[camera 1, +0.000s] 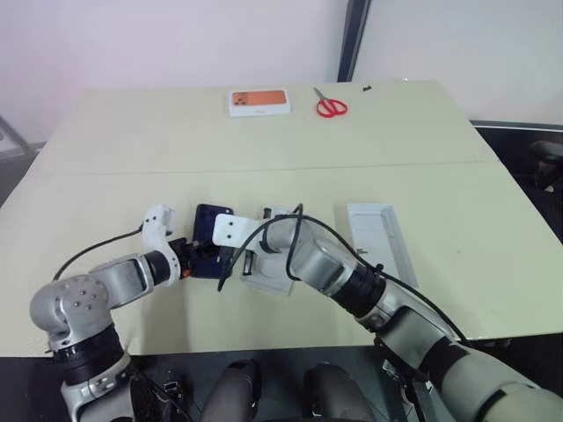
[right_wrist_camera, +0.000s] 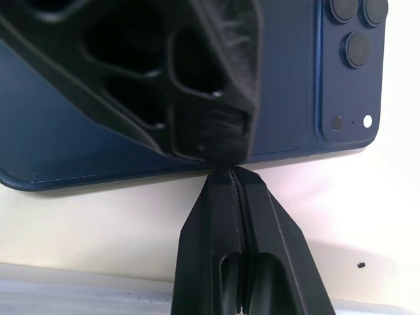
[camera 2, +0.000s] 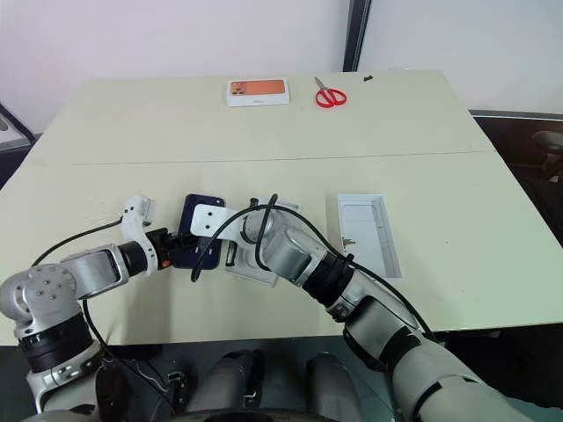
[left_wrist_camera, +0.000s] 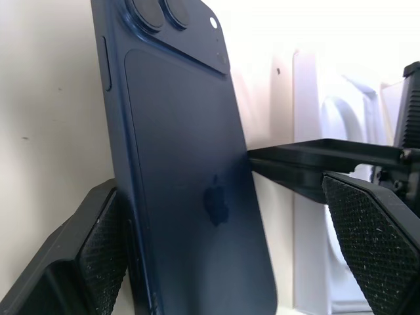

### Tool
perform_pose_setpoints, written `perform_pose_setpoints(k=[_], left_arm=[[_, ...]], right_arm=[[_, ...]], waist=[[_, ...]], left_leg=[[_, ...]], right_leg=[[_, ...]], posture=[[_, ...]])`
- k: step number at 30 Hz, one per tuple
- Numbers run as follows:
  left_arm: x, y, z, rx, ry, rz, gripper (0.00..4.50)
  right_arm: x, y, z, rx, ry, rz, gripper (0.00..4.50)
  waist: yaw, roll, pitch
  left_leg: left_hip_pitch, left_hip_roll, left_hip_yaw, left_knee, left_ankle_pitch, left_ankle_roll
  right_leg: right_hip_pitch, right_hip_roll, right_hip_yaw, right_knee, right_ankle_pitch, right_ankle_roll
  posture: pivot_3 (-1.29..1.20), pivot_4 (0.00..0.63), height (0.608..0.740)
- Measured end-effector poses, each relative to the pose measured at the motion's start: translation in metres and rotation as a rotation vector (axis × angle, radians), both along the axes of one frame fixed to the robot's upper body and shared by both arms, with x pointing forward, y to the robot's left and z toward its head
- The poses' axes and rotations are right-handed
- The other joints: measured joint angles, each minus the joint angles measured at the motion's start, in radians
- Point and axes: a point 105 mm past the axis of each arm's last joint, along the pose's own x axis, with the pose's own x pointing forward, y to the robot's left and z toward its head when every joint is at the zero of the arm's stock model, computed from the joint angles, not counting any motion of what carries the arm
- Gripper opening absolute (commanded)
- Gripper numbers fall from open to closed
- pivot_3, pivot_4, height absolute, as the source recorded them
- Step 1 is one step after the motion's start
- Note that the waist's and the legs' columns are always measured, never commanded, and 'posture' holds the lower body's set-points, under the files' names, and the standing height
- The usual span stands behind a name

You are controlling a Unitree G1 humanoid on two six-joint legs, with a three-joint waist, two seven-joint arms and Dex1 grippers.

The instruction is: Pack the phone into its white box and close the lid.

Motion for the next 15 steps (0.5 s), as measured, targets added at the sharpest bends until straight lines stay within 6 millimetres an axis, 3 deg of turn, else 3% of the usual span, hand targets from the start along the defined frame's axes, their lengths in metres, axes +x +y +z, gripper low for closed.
perform_pose_setpoints(k=[6,9,13,15], left_arm=[[0.005,0.003,0.0,-0.061,0.02,0.035,4.5],[0.006,0.006,-0.001,-0.104,0.031,0.063,3.68],[0.006,0.013,-0.008,-0.128,0.063,0.113,1.77],[0.005,0.013,-0.01,-0.144,0.074,0.123,1.77]], right_arm=[[-0.001,0.0,0.0,0.007,0.0,0.003,0.0],[-0.002,-0.001,0.0,0.011,0.002,0.003,0.0],[0.001,-0.004,0.002,0.016,0.002,-0.01,0.0],[0.002,-0.006,0.002,0.019,0.002,-0.02,0.0]], waist=[[-0.001,0.0,0.0],[-0.004,0.0,0.0],[-0.004,-0.001,0.0],[-0.004,-0.001,0.0]], left_leg=[[0.0,0.0,0.0,0.0,0.0,0.0],[0.0,0.0,0.0,0.0,0.0,-0.001],[0.0,0.0,0.0,0.0,0.0,-0.001],[0.0,0.0,0.0,0.0,0.0,-0.001]], right_leg=[[0.0,0.0,0.0,0.0,0.0,0.0],[0.0,0.0,0.0,0.0,0.0,0.0],[0.0,0.0,0.0,0.0,0.0,0.0],[0.0,0.0,0.0,0.0,0.0,0.0]], posture=[[0.0,0.15,0.74],[0.0,0.15,0.74],[0.0,0.15,0.74],[0.0,0.15,0.74]])
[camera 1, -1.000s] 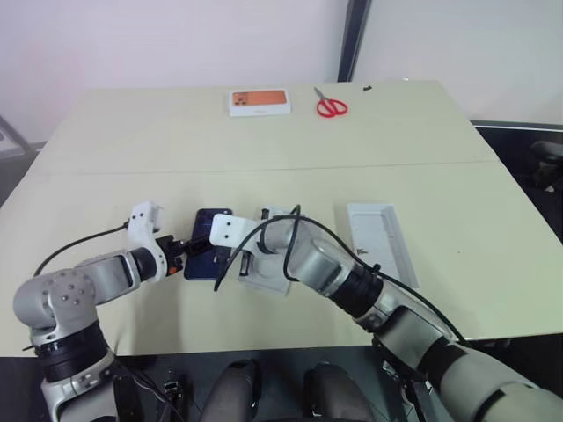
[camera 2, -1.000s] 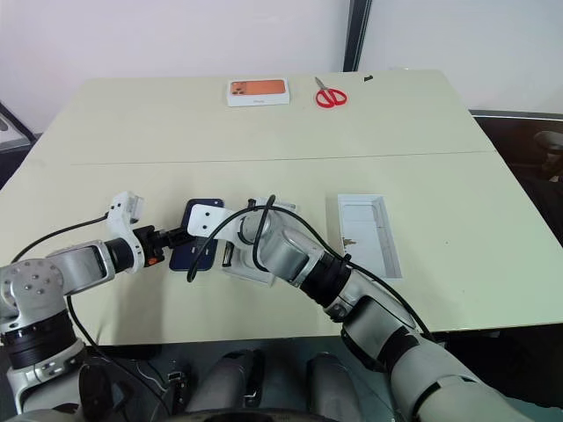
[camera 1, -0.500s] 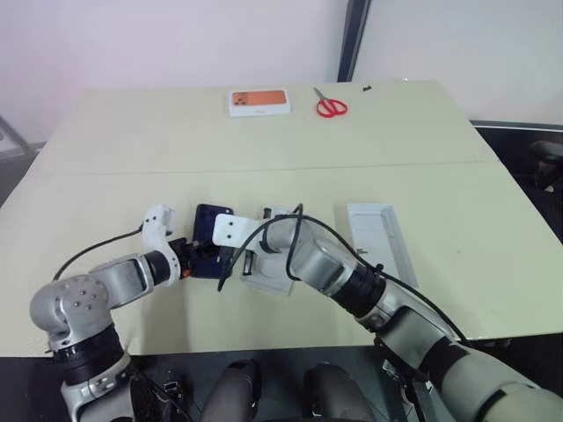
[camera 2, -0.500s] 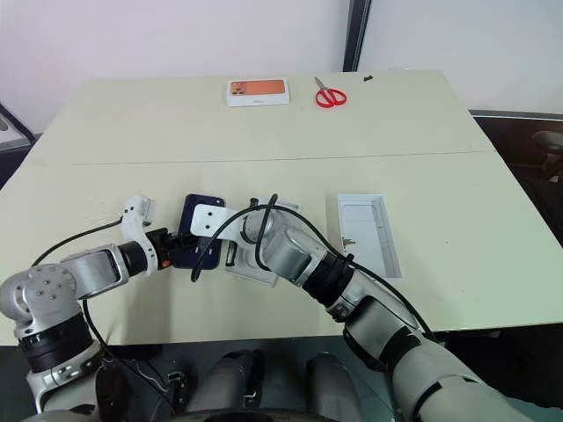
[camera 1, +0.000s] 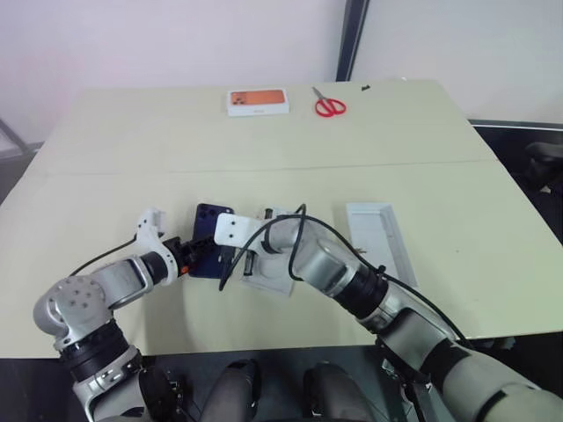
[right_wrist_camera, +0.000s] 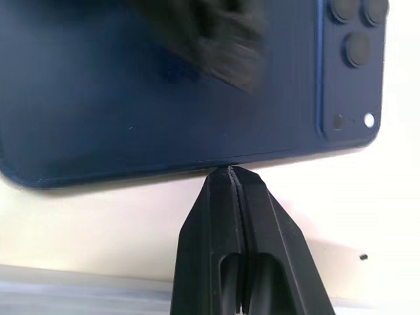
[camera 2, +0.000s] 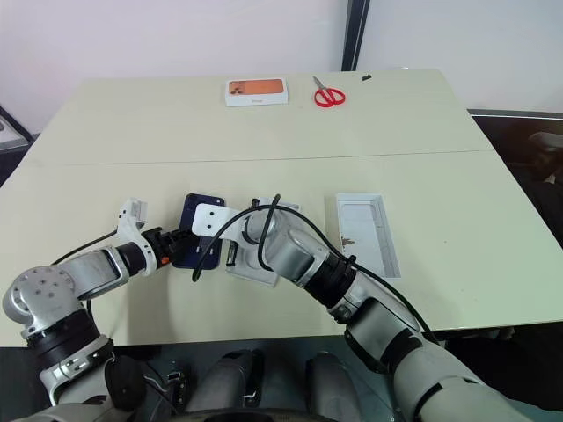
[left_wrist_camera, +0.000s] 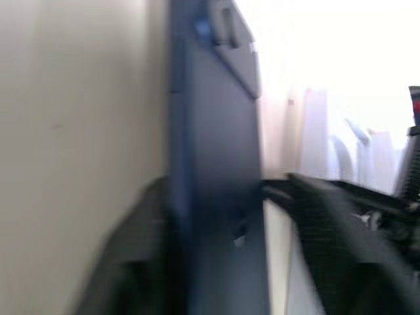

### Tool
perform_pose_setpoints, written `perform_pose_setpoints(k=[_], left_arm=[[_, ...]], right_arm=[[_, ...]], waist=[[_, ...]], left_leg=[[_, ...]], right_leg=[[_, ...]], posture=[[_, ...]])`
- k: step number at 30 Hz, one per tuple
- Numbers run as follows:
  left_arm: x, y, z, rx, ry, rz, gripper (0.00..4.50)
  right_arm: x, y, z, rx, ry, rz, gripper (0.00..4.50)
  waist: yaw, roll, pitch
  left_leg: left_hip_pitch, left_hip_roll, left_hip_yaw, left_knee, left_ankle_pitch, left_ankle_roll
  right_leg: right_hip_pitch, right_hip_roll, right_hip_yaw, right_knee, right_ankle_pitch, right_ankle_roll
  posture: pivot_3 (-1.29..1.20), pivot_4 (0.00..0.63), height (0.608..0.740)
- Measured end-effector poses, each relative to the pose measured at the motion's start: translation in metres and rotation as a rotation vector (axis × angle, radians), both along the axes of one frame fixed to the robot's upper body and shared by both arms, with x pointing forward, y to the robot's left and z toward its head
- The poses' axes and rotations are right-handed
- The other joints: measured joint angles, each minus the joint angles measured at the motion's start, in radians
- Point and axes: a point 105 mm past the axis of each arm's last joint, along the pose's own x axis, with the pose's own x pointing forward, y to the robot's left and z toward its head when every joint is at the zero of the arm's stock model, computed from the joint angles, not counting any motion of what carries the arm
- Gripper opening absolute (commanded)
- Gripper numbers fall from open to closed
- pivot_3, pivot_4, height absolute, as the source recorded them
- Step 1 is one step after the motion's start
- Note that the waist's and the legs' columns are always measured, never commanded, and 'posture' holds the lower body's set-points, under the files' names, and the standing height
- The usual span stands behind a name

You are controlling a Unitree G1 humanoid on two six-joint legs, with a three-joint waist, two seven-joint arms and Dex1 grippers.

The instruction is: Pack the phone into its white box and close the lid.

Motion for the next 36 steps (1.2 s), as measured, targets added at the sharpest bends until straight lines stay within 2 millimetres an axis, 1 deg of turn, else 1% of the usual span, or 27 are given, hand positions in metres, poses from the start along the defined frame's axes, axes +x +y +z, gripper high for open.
perform_pose_setpoints(k=[6,10,13,15,17,21,23,25,28,31,32,33,36], left_arm=[[0.0,0.0,0.001,-0.018,-0.001,0.013,1.77],[-0.001,0.001,0.001,-0.034,0.001,0.028,1.77],[-0.001,0.002,0.0,-0.047,0.003,0.037,0.99],[-0.001,-0.004,0.009,-0.098,-0.042,0.01,0.02],[0.0,-0.003,0.011,-0.094,-0.046,0.015,0.02],[-0.001,-0.002,0.012,-0.103,-0.047,0.024,0.02],[-0.002,0.002,0.012,-0.124,-0.047,0.05,0.02],[0.0,0.005,0.013,-0.157,-0.053,0.077,0.02],[0.004,0.007,0.025,-0.204,-0.097,0.097,0.02],[0.007,-0.006,0.039,-0.237,-0.147,0.051,0.02],[0.008,-0.013,0.041,-0.241,-0.15,0.028,0.02],[0.008,-0.017,0.042,-0.243,-0.152,0.013,0.02],[0.008,-0.043,0.043,-0.232,-0.138,-0.077,0.02]], right_arm=[[0.0,-0.001,0.003,0.006,-0.003,0.001,0.0],[0.0,-0.004,0.013,0.028,-0.019,-0.004,0.0],[0.0,-0.009,0.023,0.054,-0.022,-0.008,0.0],[-0.001,-0.014,0.031,0.083,-0.016,-0.015,0.0],[-0.005,-0.016,0.038,0.11,-0.008,-0.007,0.0],[-0.01,-0.028,0.051,0.165,0.014,-0.009,0.0],[-0.011,-0.037,0.058,0.193,0.013,-0.016,0.0],[-0.013,-0.048,0.06,0.212,0.025,-0.02,0.0],[-0.017,-0.07,0.06,0.247,0.057,-0.028,0.0],[-0.023,-0.098,0.06,0.288,0.07,-0.025,0.0],[-0.024,-0.107,0.06,0.302,0.071,-0.03,0.0],[-0.025,-0.112,0.058,0.308,0.076,-0.033,0.0],[-0.029,-0.135,0.049,0.365,0.106,-0.067,0.0]], waist=[[-0.001,0.0,0.0],[-0.001,0.0,0.0],[-0.001,0.0,0.0],[0.001,0.0,0.0],[-0.001,0.0,0.0],[-0.001,-0.001,0.0],[-0.001,-0.001,0.0],[0.0,-0.001,0.0],[0.003,-0.002,0.001],[0.006,-0.002,0.001],[0.006,-0.002,0.001],[0.005,-0.002,0.001],[0.003,-0.002,0.001]], left_leg=[[0.0,0.0,0.0,0.0,0.0,0.0],[0.0,0.0,0.0,0.0,0.0,0.0],[0.0,0.0,0.0,0.0,0.0,0.0],[0.0,0.0,0.0,0.0,0.0,0.0],[0.0,0.0,0.0,0.0,0.0,0.0],[0.0,0.0,0.0,-0.001,0.0,0.0],[0.0,0.0,0.0,-0.001,0.0,0.0],[-0.002,0.0,0.0,-0.001,0.0,0.0],[-0.007,0.0,0.0,0.002,0.0,0.0],[-0.01,0.0,0.0,0.006,-0.001,0.001],[-0.01,0.0,0.0,0.006,-0.001,0.001],[-0.011,0.0,0.0,0.007,-0.001,0.001],[-0.011,0.001,0.0,0.008,-0.001,0.001]], right_leg=[[0.0,0.0,0.0,0.0,0.0,0.0],[0.0,0.0,0.0,0.0,0.0,0.0],[0.0,0.0,0.0,0.0,0.0,0.0],[0.0,0.0,0.0,0.0,0.0,0.0],[0.001,0.0,0.0,0.0,0.0,0.0],[0.001,0.0,0.0,0.0,0.0,0.0],[0.001,0.0,0.0,0.0,0.0,0.0],[0.001,0.0,0.0,0.0,0.0,0.0],[-0.001,0.0,0.0,0.0,0.0,0.0],[-0.002,0.0,-0.001,0.0,0.0,0.0],[-0.001,0.0,-0.001,0.0,0.0,0.0],[-0.001,0.0,-0.001,0.0,0.0,0.0],[-0.001,0.001,-0.001,0.0,0.0,0.0]], posture=[[0.0,0.15,0.74],[0.0,0.15,0.74],[0.0,0.15,0.74],[0.0,0.15,0.74],[0.0,0.15,0.74],[0.0,0.15,0.74],[0.0,0.15,0.74],[0.0,0.15,0.74],[0.0,0.15,0.74],[0.0,0.15,0.74],[0.0,0.15,0.74],[0.0,0.15,0.74],[0.0,0.15,0.74]])
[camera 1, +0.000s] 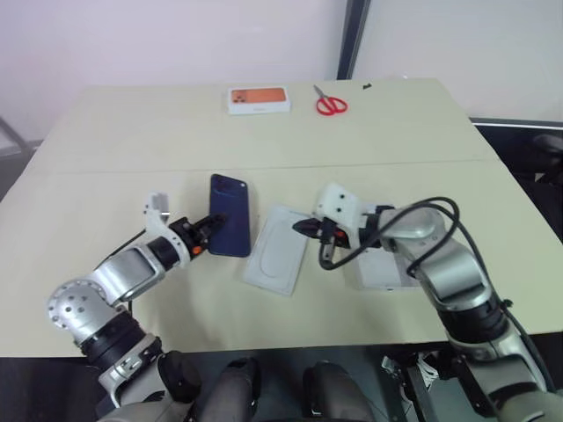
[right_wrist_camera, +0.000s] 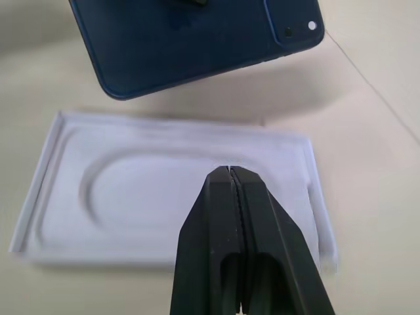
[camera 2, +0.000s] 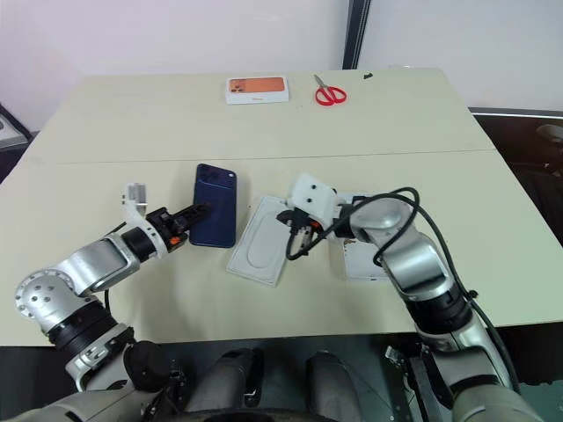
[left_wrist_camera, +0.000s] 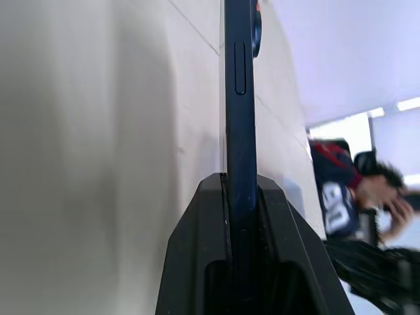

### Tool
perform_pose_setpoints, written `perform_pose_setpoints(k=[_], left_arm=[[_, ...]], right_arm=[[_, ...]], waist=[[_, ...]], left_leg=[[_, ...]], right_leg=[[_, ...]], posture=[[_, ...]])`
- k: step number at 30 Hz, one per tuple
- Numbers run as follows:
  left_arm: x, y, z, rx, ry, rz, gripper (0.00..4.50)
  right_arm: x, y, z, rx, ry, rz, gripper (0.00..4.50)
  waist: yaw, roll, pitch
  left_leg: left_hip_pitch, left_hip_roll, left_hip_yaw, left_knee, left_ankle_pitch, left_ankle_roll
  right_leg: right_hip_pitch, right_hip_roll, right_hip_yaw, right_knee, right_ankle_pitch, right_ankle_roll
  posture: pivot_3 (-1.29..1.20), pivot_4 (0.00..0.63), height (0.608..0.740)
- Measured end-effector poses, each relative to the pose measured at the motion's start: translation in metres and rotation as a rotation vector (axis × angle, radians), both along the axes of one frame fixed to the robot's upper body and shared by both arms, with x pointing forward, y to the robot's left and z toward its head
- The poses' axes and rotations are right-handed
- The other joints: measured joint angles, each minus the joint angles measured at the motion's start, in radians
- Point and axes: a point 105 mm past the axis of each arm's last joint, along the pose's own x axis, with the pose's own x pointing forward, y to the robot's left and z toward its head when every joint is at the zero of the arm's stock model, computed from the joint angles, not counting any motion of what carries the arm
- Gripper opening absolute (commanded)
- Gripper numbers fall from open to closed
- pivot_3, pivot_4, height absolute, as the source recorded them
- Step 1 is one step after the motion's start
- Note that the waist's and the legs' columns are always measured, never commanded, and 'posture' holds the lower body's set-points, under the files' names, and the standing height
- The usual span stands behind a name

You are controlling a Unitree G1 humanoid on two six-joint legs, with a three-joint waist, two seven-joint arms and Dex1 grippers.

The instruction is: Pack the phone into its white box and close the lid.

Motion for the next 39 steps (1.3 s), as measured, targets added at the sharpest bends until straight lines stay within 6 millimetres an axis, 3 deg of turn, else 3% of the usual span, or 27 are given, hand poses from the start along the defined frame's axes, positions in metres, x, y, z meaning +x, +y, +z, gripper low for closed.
perform_pose_setpoints(k=[5,14,23,26,32,39], left_arm=[[-0.001,-0.03,-0.008,0.053,0.035,-0.117,0.02],[-0.003,-0.057,-0.023,0.081,0.104,-0.236,0.02],[-0.005,-0.068,-0.021,0.084,0.085,-0.297,4.4],[-0.005,-0.065,-0.017,0.082,0.067,-0.302,4.4],[-0.005,-0.041,-0.003,0.174,-0.015,-0.26,4.4],[-0.013,-0.037,0.02,0.252,-0.147,-0.307,4.4]], right_arm=[[-0.001,-0.025,-0.01,0.039,0.032,-0.061,0.0],[0.001,-0.031,-0.014,0.069,0.035,-0.114,0.0],[0.004,-0.034,-0.016,0.063,0.029,-0.141,0.0],[0.004,-0.034,-0.016,0.062,0.031,-0.141,0.0],[0.006,-0.036,-0.019,0.057,0.042,-0.149,0.0],[0.01,-0.035,-0.016,0.056,0.031,-0.151,0.0]], waist=[[-0.002,0.0,0.0],[0.003,0.0,0.0],[0.003,0.0,0.0],[0.001,0.0,0.0],[-0.001,0.0,0.0],[0.004,0.0,0.0]], left_leg=[[-0.001,0.001,0.0,0.001,0.0,0.0],[-0.002,0.001,0.0,0.005,0.0,0.001],[-0.001,0.001,0.0,0.005,0.0,0.001],[-0.001,0.001,0.0,0.005,0.0,0.001],[-0.002,0.001,0.0,0.005,0.0,0.001],[-0.002,0.001,0.0,0.006,0.0,0.001]], right_leg=[[0.0,0.001,0.0,0.0,0.0,0.0],[0.0,0.001,0.0,0.001,0.0,0.0],[0.001,0.001,0.0,0.001,0.0,0.0],[0.001,0.001,0.0,0.001,0.0,0.0],[0.0,0.001,0.001,0.001,0.0,0.0],[0.001,0.001,0.001,0.001,0.0,0.0]], posture=[[0.0,0.15,0.74],[0.0,0.15,0.74],[0.0,0.15,0.74],[0.0,0.15,0.74],[0.0,0.15,0.74],[0.0,0.15,0.74]])
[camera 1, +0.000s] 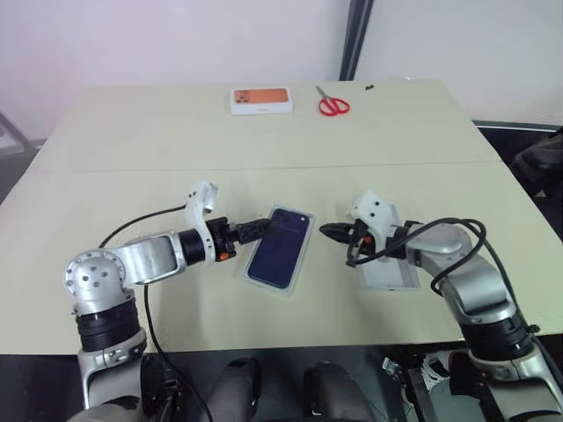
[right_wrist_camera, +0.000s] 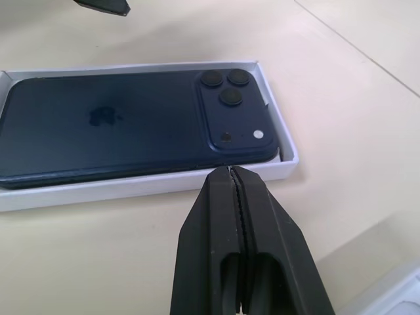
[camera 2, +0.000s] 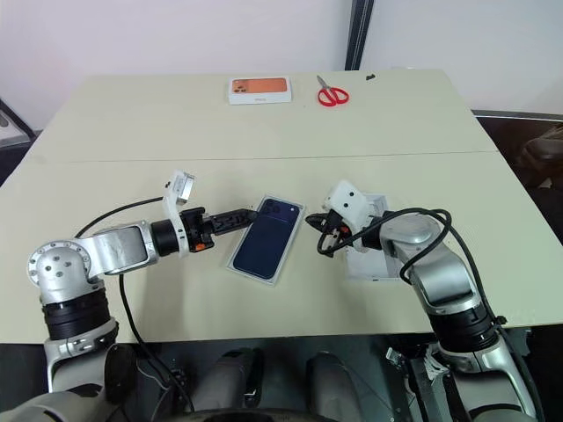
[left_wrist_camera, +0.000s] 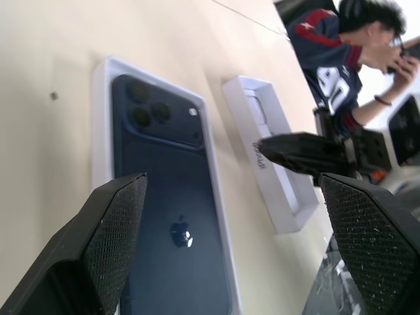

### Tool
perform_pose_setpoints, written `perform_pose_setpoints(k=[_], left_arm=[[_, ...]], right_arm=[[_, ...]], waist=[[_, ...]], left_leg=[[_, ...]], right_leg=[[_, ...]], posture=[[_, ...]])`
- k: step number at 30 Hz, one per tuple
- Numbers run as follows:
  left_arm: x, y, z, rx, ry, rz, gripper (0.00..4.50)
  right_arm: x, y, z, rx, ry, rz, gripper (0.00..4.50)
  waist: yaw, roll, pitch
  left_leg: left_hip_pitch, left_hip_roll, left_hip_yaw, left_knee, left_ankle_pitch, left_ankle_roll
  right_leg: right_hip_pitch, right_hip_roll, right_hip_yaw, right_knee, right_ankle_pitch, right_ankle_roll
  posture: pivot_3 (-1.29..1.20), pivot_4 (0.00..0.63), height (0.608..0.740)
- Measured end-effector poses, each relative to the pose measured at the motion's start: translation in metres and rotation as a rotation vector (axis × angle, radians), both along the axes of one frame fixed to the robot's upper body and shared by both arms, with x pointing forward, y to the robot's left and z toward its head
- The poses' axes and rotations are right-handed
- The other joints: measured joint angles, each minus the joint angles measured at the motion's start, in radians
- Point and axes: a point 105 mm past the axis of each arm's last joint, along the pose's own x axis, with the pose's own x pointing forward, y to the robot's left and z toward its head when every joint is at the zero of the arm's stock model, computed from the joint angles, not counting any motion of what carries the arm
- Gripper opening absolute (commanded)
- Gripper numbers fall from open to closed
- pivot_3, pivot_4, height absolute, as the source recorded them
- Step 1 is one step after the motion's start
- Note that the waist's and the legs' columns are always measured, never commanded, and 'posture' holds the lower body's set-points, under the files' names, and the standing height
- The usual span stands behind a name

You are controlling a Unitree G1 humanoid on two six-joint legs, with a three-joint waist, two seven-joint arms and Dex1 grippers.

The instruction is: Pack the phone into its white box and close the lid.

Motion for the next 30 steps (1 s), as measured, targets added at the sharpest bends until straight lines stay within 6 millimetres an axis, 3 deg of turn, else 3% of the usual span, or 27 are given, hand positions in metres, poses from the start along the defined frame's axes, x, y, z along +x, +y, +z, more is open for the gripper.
perform_pose_setpoints(k=[2,5,8,11,18,24,30], left_arm=[[0.004,0.012,0.005,0.067,-0.062,0.045,4.4],[0.011,0.037,-0.007,0.34,-0.161,0.116,3.52],[0.013,0.046,-0.029,0.514,-0.217,0.096,1.97],[0.012,0.035,-0.039,0.577,-0.293,-0.003,0.44],[0.006,0.011,-0.062,0.634,-0.353,-0.217,0.44],[0.015,-0.009,-0.064,0.621,-0.389,-0.272,0.44],[0.014,-0.033,-0.065,0.584,-0.398,-0.317,0.44]], right_arm=[[0.002,0.0,-0.001,-0.007,0.003,-0.007,0.0],[0.006,-0.005,-0.008,-0.061,0.012,-0.033,0.0],[0.009,-0.012,-0.016,-0.118,0.035,-0.065,0.0],[0.01,-0.007,-0.017,-0.16,0.05,-0.058,0.0],[0.014,0.008,-0.028,-0.282,0.071,-0.098,0.0],[0.012,0.016,-0.031,-0.341,0.058,-0.089,0.0],[0.008,0.004,-0.029,-0.396,0.061,-0.087,0.0]], waist=[[-0.004,0.0,0.0],[-0.007,0.002,0.0],[-0.002,0.003,0.0],[0.003,0.003,0.0],[-0.004,0.003,0.0],[0.004,0.003,0.0],[0.02,0.003,0.0]], left_leg=[[0.0,0.0,0.0,-0.001,0.0,0.0],[0.0,0.0,0.001,-0.003,0.0,0.0],[0.0,0.0,0.001,-0.002,0.0,0.0],[0.0,0.0,0.001,-0.002,0.0,0.001],[-0.001,0.0,0.001,-0.002,-0.001,0.001],[-0.001,0.0,0.001,0.001,-0.005,0.009],[-0.001,0.0,0.001,0.002,-0.005,0.01]], right_leg=[[0.0,0.0,0.0,0.0,0.0,0.0],[-0.001,0.0,0.001,0.0,0.0,0.0],[-0.001,0.0,0.001,-0.001,0.0,0.0],[0.0,-0.001,0.001,-0.002,0.0,0.0],[-0.001,-0.001,0.001,-0.002,0.0,0.0],[0.0,-0.001,0.0,-0.002,0.0,0.0],[0.001,-0.001,0.0,-0.002,0.0,0.0]], posture=[[0.0,0.15,0.74],[0.0,0.15,0.74],[0.0,0.15,0.74],[0.0,0.15,0.74],[0.0,0.15,0.74],[0.0,0.15,0.74],[0.0,0.15,0.74]])
